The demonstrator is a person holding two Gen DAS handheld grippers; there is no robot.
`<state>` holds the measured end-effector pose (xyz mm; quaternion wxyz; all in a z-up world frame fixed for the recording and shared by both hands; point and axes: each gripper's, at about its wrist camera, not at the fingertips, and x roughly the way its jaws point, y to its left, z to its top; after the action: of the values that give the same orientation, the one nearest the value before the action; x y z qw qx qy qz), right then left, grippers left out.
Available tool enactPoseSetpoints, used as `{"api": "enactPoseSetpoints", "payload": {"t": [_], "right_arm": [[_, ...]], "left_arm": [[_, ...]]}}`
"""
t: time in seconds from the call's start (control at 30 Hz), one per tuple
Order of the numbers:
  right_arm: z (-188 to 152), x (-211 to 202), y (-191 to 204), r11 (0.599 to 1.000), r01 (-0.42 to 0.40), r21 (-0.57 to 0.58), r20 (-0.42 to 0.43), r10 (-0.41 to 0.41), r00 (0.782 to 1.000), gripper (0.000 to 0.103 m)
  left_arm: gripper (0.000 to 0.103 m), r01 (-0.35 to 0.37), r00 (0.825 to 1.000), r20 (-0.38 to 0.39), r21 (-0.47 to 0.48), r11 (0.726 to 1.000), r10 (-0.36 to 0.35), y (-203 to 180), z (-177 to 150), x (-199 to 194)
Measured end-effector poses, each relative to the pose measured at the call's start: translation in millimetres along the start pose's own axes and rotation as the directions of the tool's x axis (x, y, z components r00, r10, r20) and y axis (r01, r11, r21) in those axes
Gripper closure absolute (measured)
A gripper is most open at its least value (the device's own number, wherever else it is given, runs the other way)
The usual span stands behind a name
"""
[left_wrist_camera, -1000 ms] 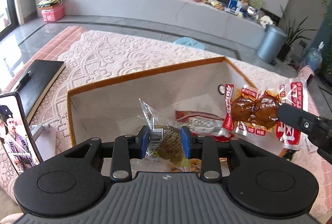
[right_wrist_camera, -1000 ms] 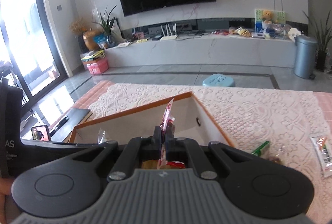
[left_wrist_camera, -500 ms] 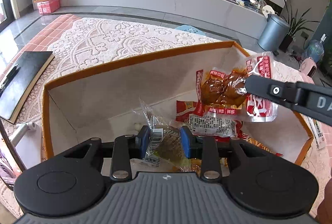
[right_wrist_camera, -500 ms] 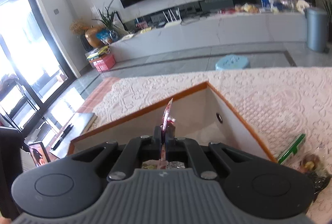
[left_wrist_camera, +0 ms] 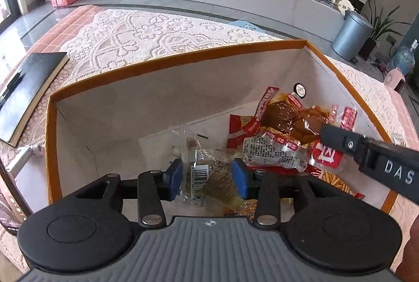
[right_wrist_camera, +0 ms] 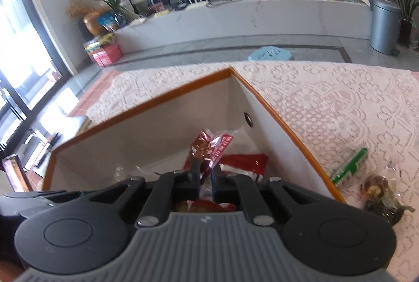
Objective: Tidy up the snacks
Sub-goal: 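Carry both packets into the orange box and open both tools to release them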
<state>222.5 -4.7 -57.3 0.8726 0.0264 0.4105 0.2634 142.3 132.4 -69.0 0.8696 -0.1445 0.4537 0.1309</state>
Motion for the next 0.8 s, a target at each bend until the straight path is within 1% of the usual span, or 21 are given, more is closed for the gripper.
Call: {"api": "enactPoseSetpoints", "payload": {"t": [0.03,0.13,0.2,0.37,0.43,0.5,0.57,0.67,0.73,0.8], "right_arm": [[-1,0,0,1.000,0.009,-0.003,-0.004,-0.009,1.000,0.097],[-3,0,-2,0.999,0.032,-0.004,-0.009,-0.032,0.999,0.092],[-3,-1,-4,0.999,0.050,-0.003,-0.011,-0.050,0.999,0.087],[-3,-6,-5,0.998,0.066,-0.013,-0.006,-0.066,0.998,0.086],[-4,-8,-3,0.997,0.076,-0.024,-0.003,-0.076,0.997,0.083],[-4,-11,-1,0.996,0.086,-0.031,0.002,-0.086,0.996,0.067],[-4,-15,0,0.995,0.093,-0.040,0.016,-0.092,0.996,0.063],[-3,-25,4,0.993,0.104,-0.063,0.038,-0.101,0.994,0.055],[-3,-33,5,0.990,0.116,-0.080,0.062,-0.111,0.992,0.051],[-4,-43,6,0.988,0.126,-0.093,0.084,-0.119,0.989,0.044]], "left_arm": [[0.055,-0.001,1.000,0.002,-0.003,1.000,0.001,0,0,0],[0.045,-0.009,0.999,0.030,-0.006,1.000,0.010,2,0,-3],[0.034,0.005,0.999,0.048,0.000,1.000,-0.005,1,0,-6],[0.028,0.007,0.997,0.071,0.032,0.999,-0.009,-4,-1,-10],[0.026,0.008,0.997,0.080,0.036,0.999,-0.010,-4,-1,-12],[0.022,0.011,0.996,0.091,0.034,0.999,-0.014,-4,-1,-14],[0.019,0.011,0.995,0.103,0.031,0.999,-0.014,-4,-1,-16],[0.018,0.006,0.993,0.122,0.029,1.000,-0.010,-4,-1,-21],[0.017,0.010,0.990,0.139,0.025,1.000,-0.014,-5,-1,-26],[0.016,0.014,0.987,0.158,0.024,1.000,-0.018,-7,-1,-32]]}}
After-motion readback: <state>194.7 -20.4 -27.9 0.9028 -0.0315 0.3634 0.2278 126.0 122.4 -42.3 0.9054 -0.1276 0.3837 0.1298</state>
